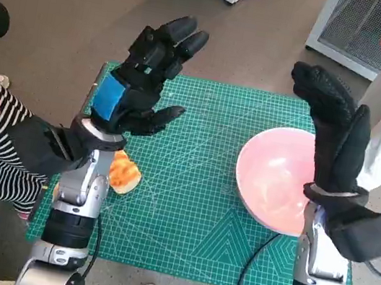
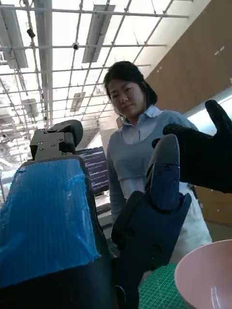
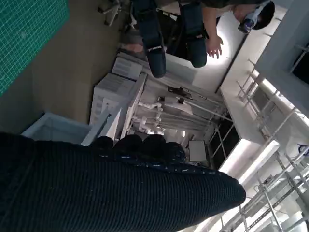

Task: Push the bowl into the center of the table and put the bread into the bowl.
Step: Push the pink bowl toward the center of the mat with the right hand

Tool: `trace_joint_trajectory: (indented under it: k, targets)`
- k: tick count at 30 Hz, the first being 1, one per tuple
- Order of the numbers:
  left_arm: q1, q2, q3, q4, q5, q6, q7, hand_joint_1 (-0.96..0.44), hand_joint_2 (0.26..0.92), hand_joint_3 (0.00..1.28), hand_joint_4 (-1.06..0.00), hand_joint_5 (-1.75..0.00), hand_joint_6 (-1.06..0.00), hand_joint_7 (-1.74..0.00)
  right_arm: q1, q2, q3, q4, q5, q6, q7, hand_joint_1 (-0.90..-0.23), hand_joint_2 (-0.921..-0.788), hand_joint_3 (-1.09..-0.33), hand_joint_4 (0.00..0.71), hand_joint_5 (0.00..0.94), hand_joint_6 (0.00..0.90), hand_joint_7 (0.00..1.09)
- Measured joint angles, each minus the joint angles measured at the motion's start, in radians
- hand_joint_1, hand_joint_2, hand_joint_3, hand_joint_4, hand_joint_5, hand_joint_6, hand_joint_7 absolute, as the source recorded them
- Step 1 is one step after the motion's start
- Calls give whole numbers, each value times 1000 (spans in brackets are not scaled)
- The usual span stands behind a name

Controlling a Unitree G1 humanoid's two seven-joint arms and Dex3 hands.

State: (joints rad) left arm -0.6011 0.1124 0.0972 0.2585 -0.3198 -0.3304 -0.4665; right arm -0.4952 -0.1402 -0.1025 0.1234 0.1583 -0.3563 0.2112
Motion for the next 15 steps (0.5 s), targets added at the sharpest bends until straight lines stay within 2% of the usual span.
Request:
trace_joint_trajectory:
  k: [15]
  targets:
    - [0,-3,-1,-5,1,2,9,-425,919,267,-115,-298,1,-641,2,-1,-5,-2,3,1,3,-686,-921,-680,152,1,23,516]
